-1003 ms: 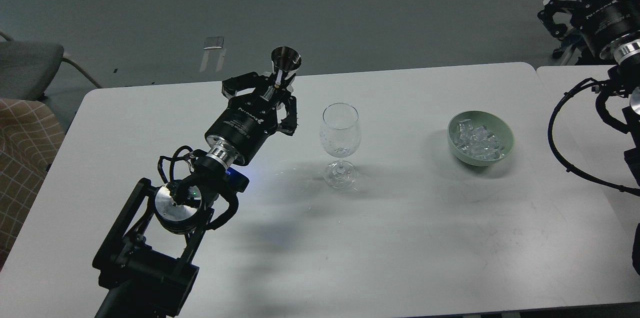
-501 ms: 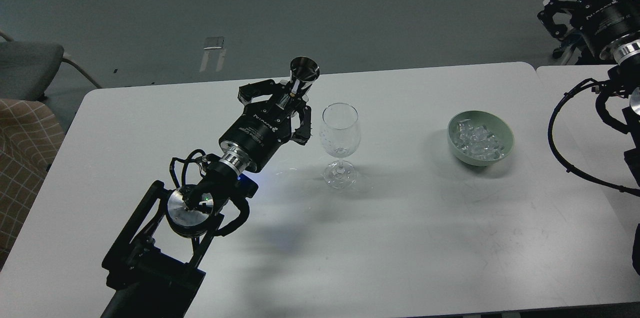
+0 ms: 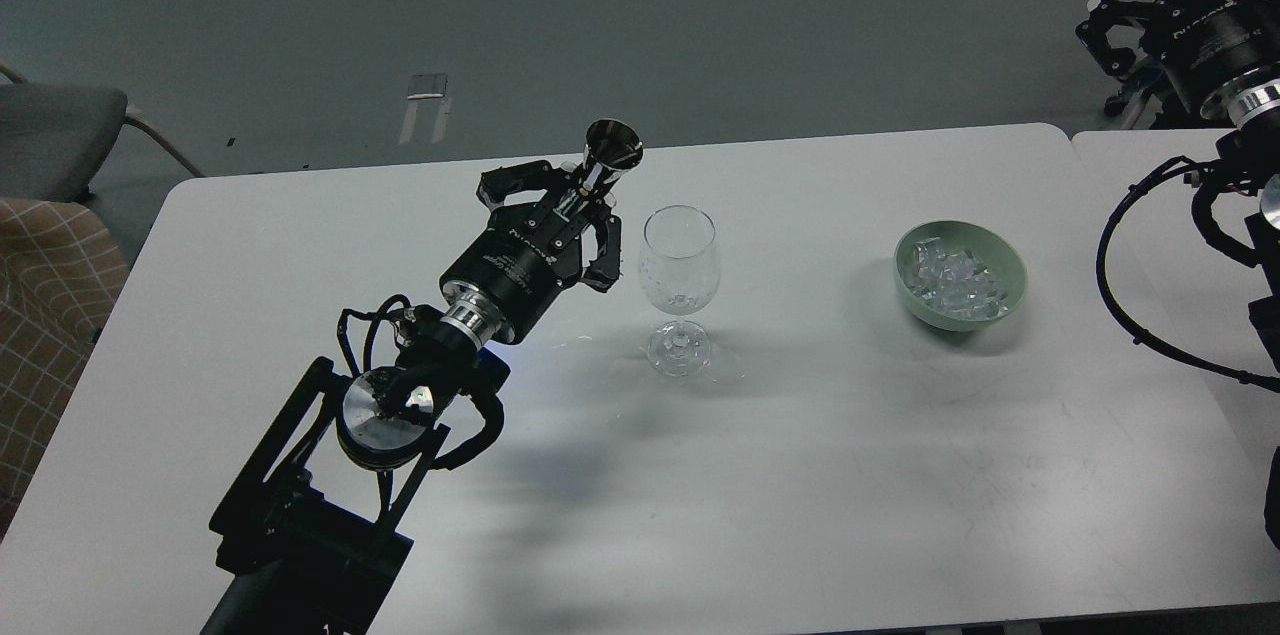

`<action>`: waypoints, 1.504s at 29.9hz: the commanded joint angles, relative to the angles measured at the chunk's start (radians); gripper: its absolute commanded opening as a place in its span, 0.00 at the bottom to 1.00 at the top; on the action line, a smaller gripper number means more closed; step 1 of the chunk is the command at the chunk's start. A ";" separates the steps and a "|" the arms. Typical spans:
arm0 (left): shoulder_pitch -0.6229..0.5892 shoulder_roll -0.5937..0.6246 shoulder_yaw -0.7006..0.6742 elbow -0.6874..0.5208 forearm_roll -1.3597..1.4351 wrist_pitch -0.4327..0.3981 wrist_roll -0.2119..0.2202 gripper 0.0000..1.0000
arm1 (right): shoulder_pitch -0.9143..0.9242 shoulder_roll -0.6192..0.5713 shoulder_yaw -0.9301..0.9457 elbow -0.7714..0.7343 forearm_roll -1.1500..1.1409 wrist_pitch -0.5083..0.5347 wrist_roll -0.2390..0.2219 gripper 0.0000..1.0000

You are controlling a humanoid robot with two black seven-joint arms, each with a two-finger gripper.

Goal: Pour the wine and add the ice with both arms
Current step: 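Carry the jigger with the left gripper to above the wine glass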

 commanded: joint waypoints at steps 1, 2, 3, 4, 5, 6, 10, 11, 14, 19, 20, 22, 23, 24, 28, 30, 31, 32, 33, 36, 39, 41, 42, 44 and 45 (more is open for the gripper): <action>-0.005 0.000 0.000 0.001 0.004 -0.001 0.002 0.00 | 0.000 0.000 0.005 0.000 0.001 0.000 0.000 1.00; -0.008 0.000 0.000 0.001 0.004 0.000 0.002 0.00 | -0.001 0.000 0.007 0.000 0.002 0.000 0.000 1.00; -0.011 0.000 0.000 0.001 0.004 0.001 0.002 0.00 | 0.000 0.000 0.007 0.000 0.002 0.000 0.000 1.00; -0.013 0.000 0.000 0.005 0.004 0.001 0.002 0.00 | 0.000 0.000 0.007 0.000 0.002 0.000 0.000 1.00; -0.011 0.000 0.000 0.005 0.004 -0.001 0.002 0.00 | 0.000 0.000 0.007 0.000 0.002 0.000 0.000 1.00; -0.011 0.000 0.000 0.005 0.005 -0.001 0.002 0.00 | 0.000 0.000 0.007 0.000 0.002 0.000 0.000 1.00; -0.011 0.000 0.008 0.005 0.019 -0.001 0.002 0.00 | 0.000 0.000 0.007 0.000 0.002 0.000 0.000 1.00; -0.014 0.000 0.012 0.005 0.025 -0.001 0.002 0.00 | 0.000 0.000 0.007 0.000 0.002 0.000 0.000 1.00; -0.024 0.000 0.032 0.005 0.057 -0.001 0.002 0.00 | 0.000 0.000 0.007 0.000 0.002 0.000 0.000 1.00; -0.027 0.000 0.035 0.005 0.074 -0.006 0.003 0.00 | -0.001 0.000 0.007 0.000 0.002 0.000 0.000 1.00; -0.027 0.000 0.035 0.005 0.074 -0.006 0.003 0.00 | -0.002 0.000 0.007 0.000 0.002 0.000 0.000 1.00; -0.025 0.000 0.035 0.005 0.076 -0.006 0.002 0.00 | -0.006 0.000 0.007 0.000 0.002 0.000 0.000 1.00; -0.025 0.000 0.035 0.005 0.087 -0.006 0.002 0.00 | -0.006 0.000 0.007 0.001 0.002 0.000 0.000 1.00; -0.027 0.000 0.035 0.005 0.099 -0.007 0.002 0.00 | -0.006 0.000 0.007 0.001 0.002 0.000 0.000 1.00; -0.028 0.000 0.034 0.005 0.108 -0.010 0.003 0.00 | -0.006 0.000 0.007 0.006 0.002 0.000 0.000 1.00; -0.031 0.000 0.035 0.005 0.110 -0.010 0.003 0.00 | -0.006 0.000 0.007 0.008 0.002 0.000 0.000 1.00; -0.031 0.000 0.035 0.005 0.110 -0.010 0.003 0.00 | -0.006 0.000 0.007 0.006 0.002 0.000 0.000 1.00; -0.033 0.000 0.035 0.005 0.110 -0.010 0.003 0.00 | -0.006 0.000 0.007 0.006 0.002 0.000 0.000 1.00; -0.036 0.000 0.035 0.005 0.110 -0.010 0.003 0.00 | -0.006 0.000 0.007 0.006 0.002 0.000 0.000 1.00; -0.047 0.000 0.035 0.010 0.113 -0.012 0.002 0.00 | -0.006 0.000 0.007 0.006 0.002 0.000 0.000 1.00; -0.059 0.000 0.035 0.019 0.142 -0.012 0.002 0.00 | -0.006 0.000 0.007 0.006 0.002 0.000 0.000 1.00; -0.068 0.000 0.035 0.030 0.163 -0.012 0.005 0.00 | -0.006 0.000 0.007 0.006 0.002 0.001 0.000 1.00; -0.070 0.000 0.035 0.030 0.163 -0.012 0.005 0.00 | -0.006 0.000 0.007 0.006 0.002 0.000 0.000 1.00; -0.085 0.000 0.041 0.027 0.165 -0.013 0.006 0.00 | -0.008 -0.001 0.007 0.006 0.002 0.001 0.000 1.00; -0.085 0.000 0.041 0.027 0.165 -0.013 0.006 0.00 | -0.008 -0.001 0.007 0.006 0.002 0.001 0.000 1.00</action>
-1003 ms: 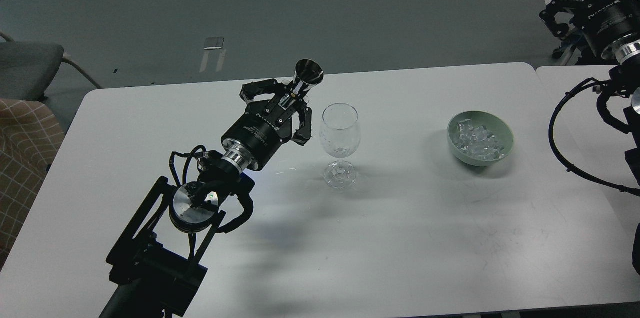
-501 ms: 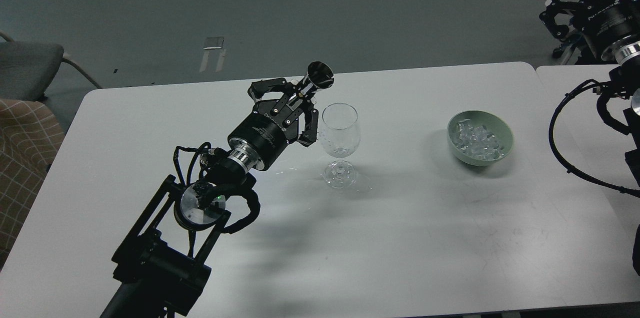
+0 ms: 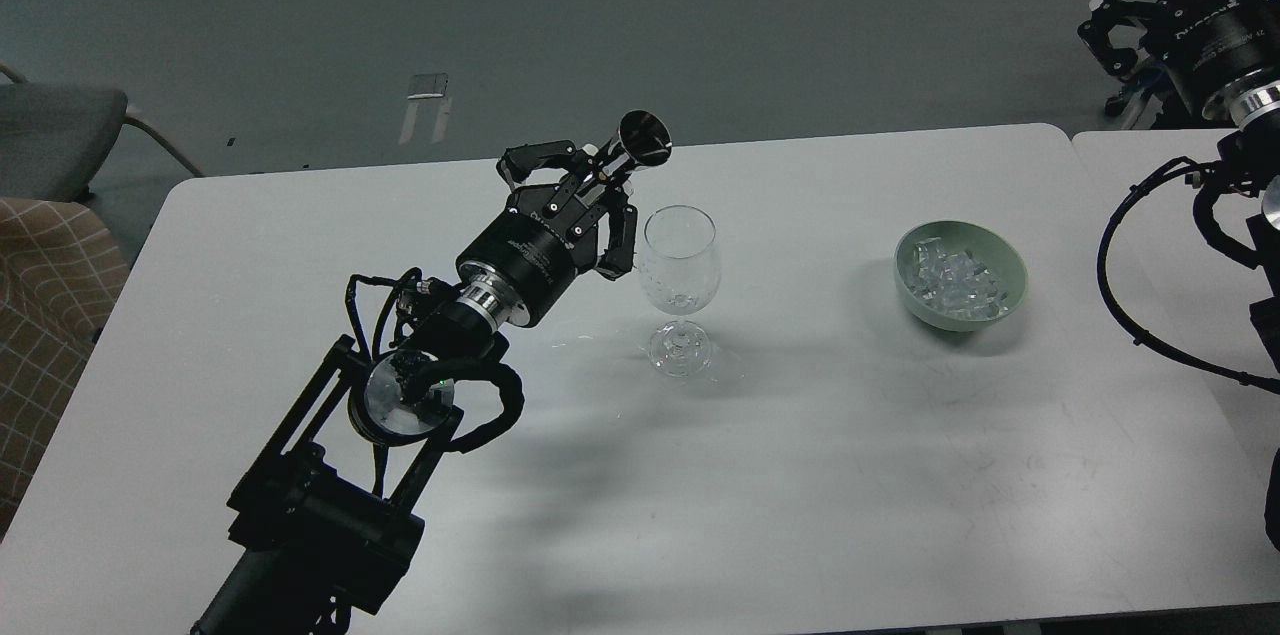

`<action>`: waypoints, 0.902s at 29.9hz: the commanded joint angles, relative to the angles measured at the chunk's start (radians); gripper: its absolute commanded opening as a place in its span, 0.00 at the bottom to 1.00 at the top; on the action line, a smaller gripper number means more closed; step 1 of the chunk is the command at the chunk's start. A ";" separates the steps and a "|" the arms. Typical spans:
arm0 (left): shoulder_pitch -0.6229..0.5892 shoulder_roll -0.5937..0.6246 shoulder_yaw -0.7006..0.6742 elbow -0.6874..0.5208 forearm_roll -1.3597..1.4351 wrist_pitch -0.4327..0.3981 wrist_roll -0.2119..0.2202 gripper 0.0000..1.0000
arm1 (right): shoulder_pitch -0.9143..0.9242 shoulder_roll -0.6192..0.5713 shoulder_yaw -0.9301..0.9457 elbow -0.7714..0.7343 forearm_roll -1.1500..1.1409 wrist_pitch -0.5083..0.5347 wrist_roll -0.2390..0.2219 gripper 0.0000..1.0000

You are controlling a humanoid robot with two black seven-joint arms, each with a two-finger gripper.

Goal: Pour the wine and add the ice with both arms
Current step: 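Carry the jigger with the left gripper to above the wine glass, then tilt the jigger over the wine glass with the left gripper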

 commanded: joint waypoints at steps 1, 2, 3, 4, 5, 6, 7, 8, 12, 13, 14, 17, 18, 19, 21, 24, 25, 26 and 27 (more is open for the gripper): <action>-0.023 0.000 0.010 0.002 0.003 -0.001 0.002 0.00 | -0.002 -0.001 0.000 0.000 0.000 0.000 0.000 1.00; -0.031 0.000 0.010 0.007 0.003 -0.001 0.001 0.00 | -0.002 -0.001 0.000 0.001 0.000 0.000 0.000 1.00; -0.032 0.000 0.010 0.008 0.003 -0.001 0.001 0.00 | -0.002 -0.005 0.000 0.001 0.000 0.000 0.000 1.00; -0.037 0.000 0.010 0.016 0.003 -0.001 0.001 0.00 | -0.001 -0.008 0.000 0.001 0.000 0.000 0.000 1.00; -0.037 0.000 0.010 0.017 0.003 -0.001 0.001 0.00 | -0.001 -0.009 0.000 0.001 0.000 0.000 0.000 1.00; -0.037 0.000 0.010 0.019 0.003 -0.001 0.002 0.00 | -0.001 -0.009 0.001 0.003 0.000 0.000 0.000 1.00; -0.037 0.000 0.010 0.019 0.003 -0.001 0.002 0.00 | -0.001 -0.009 0.003 0.003 0.000 0.000 0.000 1.00; -0.037 0.000 0.010 0.019 0.003 -0.003 0.001 0.00 | -0.001 -0.009 0.005 0.003 0.000 0.000 0.000 1.00; -0.038 0.001 0.010 0.030 0.012 -0.018 -0.002 0.00 | -0.002 -0.009 0.005 0.010 0.000 0.000 0.000 1.00; -0.038 0.005 0.010 0.034 0.019 -0.018 -0.002 0.00 | -0.002 -0.009 0.005 0.012 0.000 0.000 0.000 1.00; -0.038 0.006 0.010 0.039 0.026 -0.018 -0.002 0.00 | -0.002 -0.009 0.005 0.010 0.000 0.000 0.000 1.00; -0.038 0.008 0.010 0.041 0.038 -0.021 -0.002 0.00 | -0.005 -0.009 0.006 0.012 0.000 0.001 0.000 1.00; -0.038 0.009 0.012 0.041 0.039 -0.023 -0.002 0.00 | -0.007 -0.009 0.006 0.012 0.000 0.000 0.000 1.00; -0.041 0.009 0.012 0.041 0.039 -0.026 -0.002 0.00 | -0.007 -0.009 0.006 0.014 0.000 0.000 0.000 1.00; -0.043 0.011 0.012 0.042 0.041 -0.029 -0.002 0.00 | -0.007 -0.009 0.006 0.015 0.000 0.000 0.000 1.00; -0.043 0.014 0.012 0.044 0.058 -0.043 -0.002 0.00 | -0.008 -0.009 0.006 0.023 0.000 0.000 0.000 1.00; -0.041 0.014 0.012 0.044 0.065 -0.049 -0.002 0.00 | -0.008 -0.011 0.006 0.023 0.000 0.000 0.000 1.00; -0.040 0.015 0.012 0.042 0.072 -0.055 -0.002 0.00 | -0.008 -0.014 0.006 0.023 0.000 0.000 0.000 1.00; -0.037 0.015 0.013 0.044 0.084 -0.067 -0.002 0.00 | -0.008 -0.021 0.006 0.024 0.000 0.000 0.000 1.00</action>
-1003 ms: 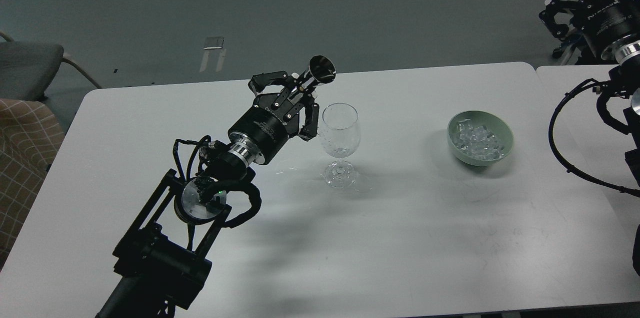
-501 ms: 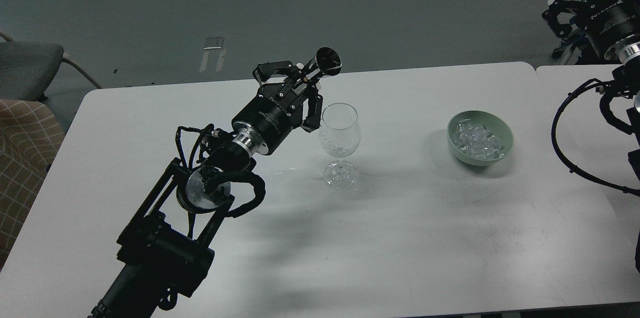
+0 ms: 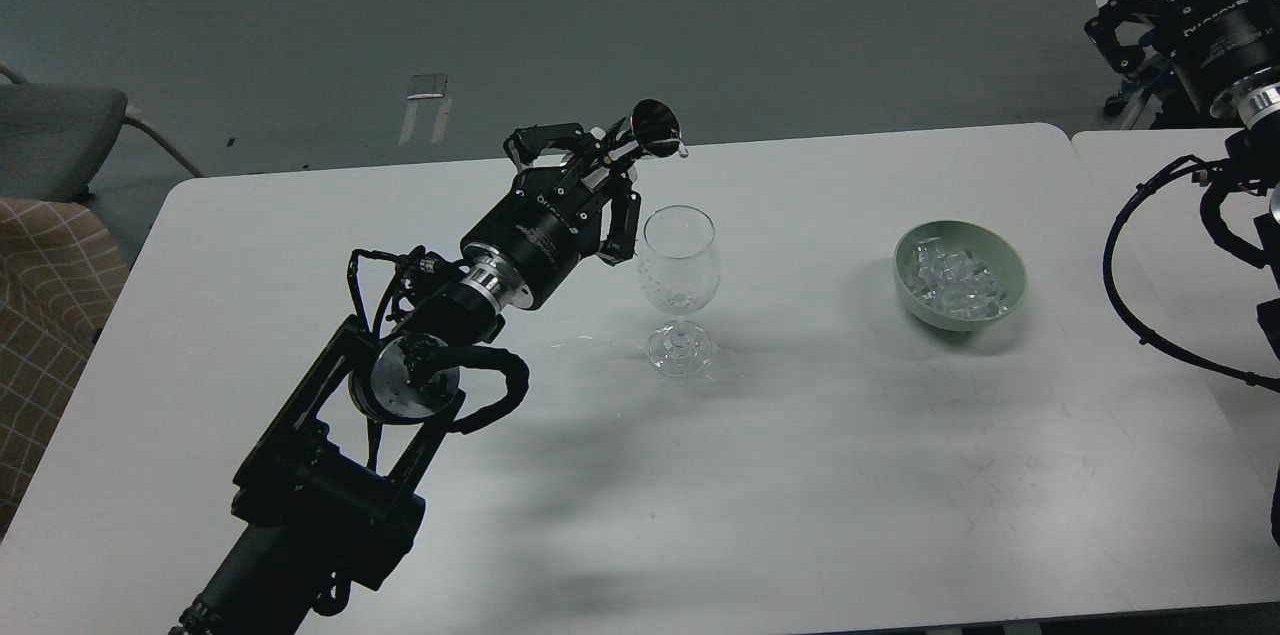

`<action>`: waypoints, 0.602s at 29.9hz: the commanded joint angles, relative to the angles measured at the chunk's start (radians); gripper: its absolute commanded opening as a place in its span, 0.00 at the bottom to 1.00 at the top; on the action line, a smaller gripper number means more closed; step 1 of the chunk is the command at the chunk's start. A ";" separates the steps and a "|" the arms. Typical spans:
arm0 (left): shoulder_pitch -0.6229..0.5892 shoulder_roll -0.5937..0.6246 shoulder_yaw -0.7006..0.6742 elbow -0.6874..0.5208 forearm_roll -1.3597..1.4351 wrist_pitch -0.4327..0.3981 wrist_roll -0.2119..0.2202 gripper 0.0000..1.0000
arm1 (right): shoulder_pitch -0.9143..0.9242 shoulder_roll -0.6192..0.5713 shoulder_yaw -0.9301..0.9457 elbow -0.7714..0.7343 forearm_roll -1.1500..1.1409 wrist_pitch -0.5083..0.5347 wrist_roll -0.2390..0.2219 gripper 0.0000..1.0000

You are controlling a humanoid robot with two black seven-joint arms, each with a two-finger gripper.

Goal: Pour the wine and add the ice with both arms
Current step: 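Tilt the jigger over the wine glass with the left gripper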

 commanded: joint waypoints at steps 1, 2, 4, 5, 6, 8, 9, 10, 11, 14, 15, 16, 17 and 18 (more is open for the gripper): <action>0.007 0.002 0.000 0.000 0.029 -0.026 0.000 0.00 | -0.002 -0.011 0.000 0.003 0.000 0.000 0.000 1.00; 0.007 0.002 0.000 -0.001 0.037 -0.032 0.000 0.00 | -0.002 -0.011 0.000 0.003 0.000 0.000 0.000 1.00; 0.007 0.002 0.000 0.000 0.041 -0.034 0.000 0.00 | -0.002 -0.011 0.000 0.004 0.000 0.000 0.000 1.00; 0.006 0.002 0.000 0.000 0.041 -0.034 0.000 0.00 | -0.002 -0.011 0.000 0.004 0.000 0.000 0.000 1.00; 0.006 0.002 0.000 0.002 0.041 -0.035 0.000 0.00 | -0.002 -0.011 0.000 0.004 0.000 0.000 0.000 1.00; 0.006 0.002 0.000 0.008 0.045 -0.037 0.000 0.00 | -0.002 -0.011 0.000 0.004 0.000 0.000 0.000 1.00; 0.004 0.002 0.000 0.013 0.045 -0.038 0.000 0.00 | -0.002 -0.011 0.000 0.004 0.000 0.000 0.000 1.00; 0.004 0.002 0.000 0.014 0.045 -0.038 0.000 0.00 | -0.002 -0.011 0.000 0.004 0.000 0.000 0.000 1.00; 0.003 0.003 0.000 0.014 0.045 -0.038 0.000 0.00 | -0.002 -0.011 0.000 0.004 0.000 0.000 0.000 1.00; 0.001 0.014 0.000 0.016 0.045 -0.048 0.000 0.00 | -0.002 -0.011 0.000 0.004 0.000 0.000 0.000 1.00; 0.003 0.020 0.000 0.016 0.045 -0.052 0.000 0.00 | -0.002 -0.011 0.000 0.004 0.000 0.000 0.000 1.00; 0.003 0.029 0.000 0.017 0.045 -0.058 0.000 0.00 | -0.002 -0.011 0.000 0.004 0.000 0.000 0.000 1.00; 0.003 0.031 0.000 0.025 0.045 -0.060 -0.001 0.00 | 0.000 -0.011 0.000 0.004 0.000 0.000 0.000 1.00; 0.003 0.032 0.000 0.029 0.045 -0.061 -0.001 0.00 | -0.002 -0.011 0.000 0.006 0.000 0.000 0.000 1.00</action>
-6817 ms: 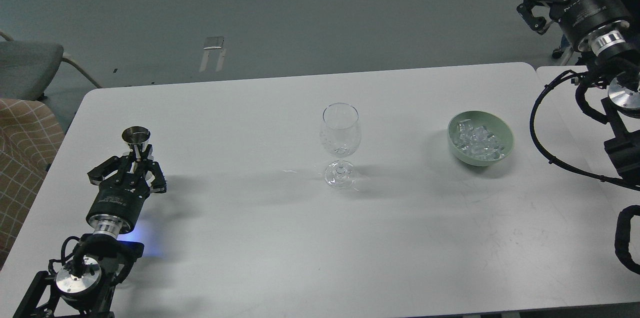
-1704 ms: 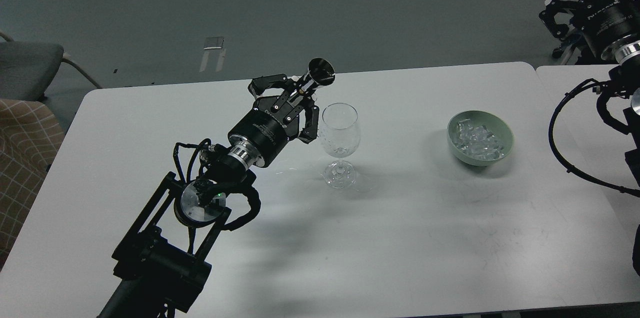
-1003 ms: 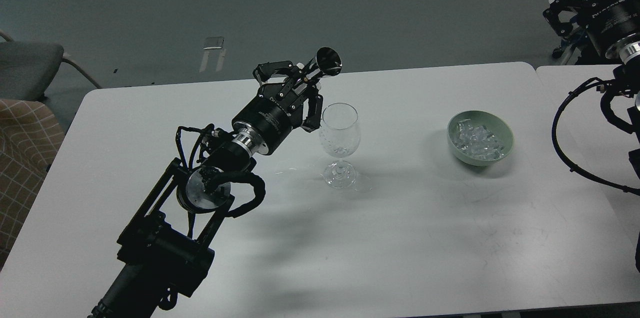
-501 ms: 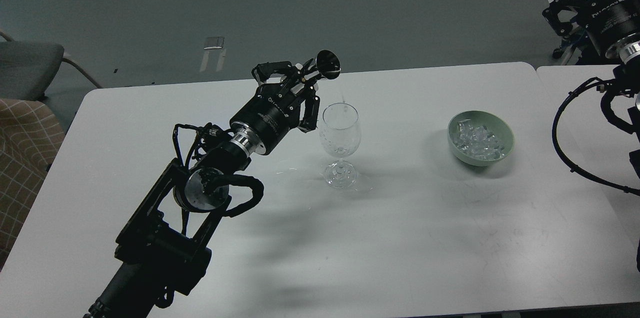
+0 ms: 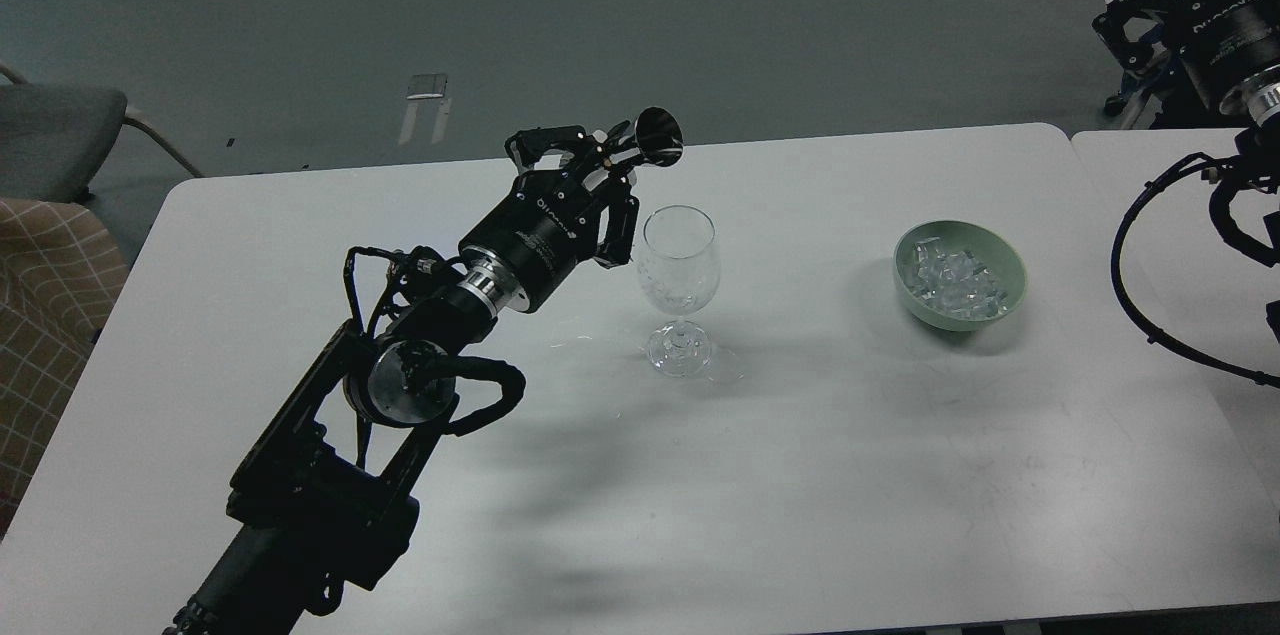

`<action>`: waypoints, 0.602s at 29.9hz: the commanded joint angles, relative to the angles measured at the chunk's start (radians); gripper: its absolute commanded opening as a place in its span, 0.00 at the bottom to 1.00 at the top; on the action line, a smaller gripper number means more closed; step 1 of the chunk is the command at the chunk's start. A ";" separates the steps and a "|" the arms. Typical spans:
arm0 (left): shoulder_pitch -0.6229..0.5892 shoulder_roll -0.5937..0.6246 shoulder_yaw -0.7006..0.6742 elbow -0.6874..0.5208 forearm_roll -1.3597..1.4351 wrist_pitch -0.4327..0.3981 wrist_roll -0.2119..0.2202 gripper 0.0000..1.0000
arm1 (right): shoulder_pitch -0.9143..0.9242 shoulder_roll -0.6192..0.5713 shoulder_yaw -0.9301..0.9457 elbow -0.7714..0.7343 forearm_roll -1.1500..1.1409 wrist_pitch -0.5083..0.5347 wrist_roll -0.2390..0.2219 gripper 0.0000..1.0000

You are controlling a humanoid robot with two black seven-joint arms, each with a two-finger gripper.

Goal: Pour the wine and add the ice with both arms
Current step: 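Tilt the jigger over the wine glass with the left gripper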

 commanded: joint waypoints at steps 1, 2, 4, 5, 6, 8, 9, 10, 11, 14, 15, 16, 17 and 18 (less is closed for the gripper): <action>-0.001 0.010 0.000 0.014 0.002 -0.008 -0.001 0.00 | 0.000 0.000 0.000 0.000 0.000 0.000 0.000 1.00; -0.003 0.011 0.000 0.017 0.002 -0.009 -0.001 0.00 | 0.000 0.000 0.000 0.000 0.000 0.000 0.000 1.00; -0.001 0.017 0.000 0.017 0.009 -0.015 -0.003 0.00 | 0.000 0.000 0.000 0.000 0.000 0.000 0.000 1.00; -0.001 0.020 0.000 0.019 0.017 -0.023 -0.003 0.00 | 0.000 -0.003 0.000 0.000 0.000 0.000 0.000 1.00; -0.001 0.020 0.000 0.019 0.018 -0.027 -0.003 0.00 | 0.000 -0.003 0.000 0.000 0.000 0.000 0.000 1.00; -0.001 0.020 0.000 0.017 0.035 -0.032 -0.001 0.00 | 0.000 0.000 0.000 0.000 0.000 0.000 0.000 1.00; -0.001 0.020 0.000 0.017 0.040 -0.034 -0.001 0.00 | 0.000 0.000 0.000 0.000 0.000 0.000 0.000 1.00; -0.001 0.020 0.000 0.016 0.051 -0.037 -0.001 0.00 | 0.000 0.000 0.000 0.000 0.000 0.000 0.000 1.00; -0.003 0.020 0.000 0.016 0.055 -0.038 -0.001 0.00 | 0.000 0.000 0.000 0.000 0.000 0.000 0.000 1.00; -0.004 0.025 0.000 0.016 0.069 -0.052 -0.003 0.00 | 0.000 -0.003 0.000 0.000 0.000 0.000 0.000 1.00; -0.006 0.025 0.000 0.016 0.074 -0.055 -0.003 0.00 | 0.000 -0.003 0.000 0.000 0.000 0.000 0.000 1.00; -0.004 0.025 0.000 0.016 0.086 -0.063 -0.001 0.00 | 0.000 -0.003 0.000 0.000 0.000 0.000 0.000 1.00; -0.004 0.027 0.000 0.016 0.097 -0.069 -0.003 0.00 | 0.000 0.000 0.000 0.000 0.000 0.000 0.000 1.00; -0.003 0.027 0.000 0.017 0.100 -0.070 -0.001 0.00 | 0.000 0.000 0.000 0.000 0.000 0.000 0.000 1.00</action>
